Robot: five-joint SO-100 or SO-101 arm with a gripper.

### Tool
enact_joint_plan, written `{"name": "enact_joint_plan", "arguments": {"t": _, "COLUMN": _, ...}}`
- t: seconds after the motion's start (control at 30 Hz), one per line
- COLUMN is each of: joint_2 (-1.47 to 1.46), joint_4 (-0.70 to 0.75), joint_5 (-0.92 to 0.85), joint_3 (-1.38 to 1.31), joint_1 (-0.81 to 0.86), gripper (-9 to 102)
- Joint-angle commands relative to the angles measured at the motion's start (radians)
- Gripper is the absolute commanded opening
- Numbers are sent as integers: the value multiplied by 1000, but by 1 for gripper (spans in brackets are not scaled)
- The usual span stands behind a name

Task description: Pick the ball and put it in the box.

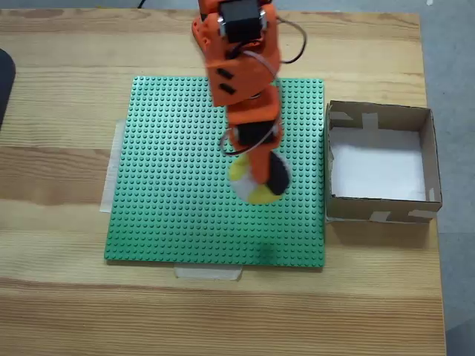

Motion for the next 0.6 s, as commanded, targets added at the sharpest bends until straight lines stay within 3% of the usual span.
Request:
{"name": "enact_joint_plan", "arguments": {"t": 0.0, "joint_2": 49, "joint_4": -23, "joint_5": 12, "joint_3": -89, "joint_1": -55, "gripper": -1}}
{"name": "enact_joint_plan", "arguments": {"t": 0.57, "joint_2": 49, "joint_4": -103, "joint_5": -15, "joint_3": -149, "joint_1": -345, "gripper": -1}}
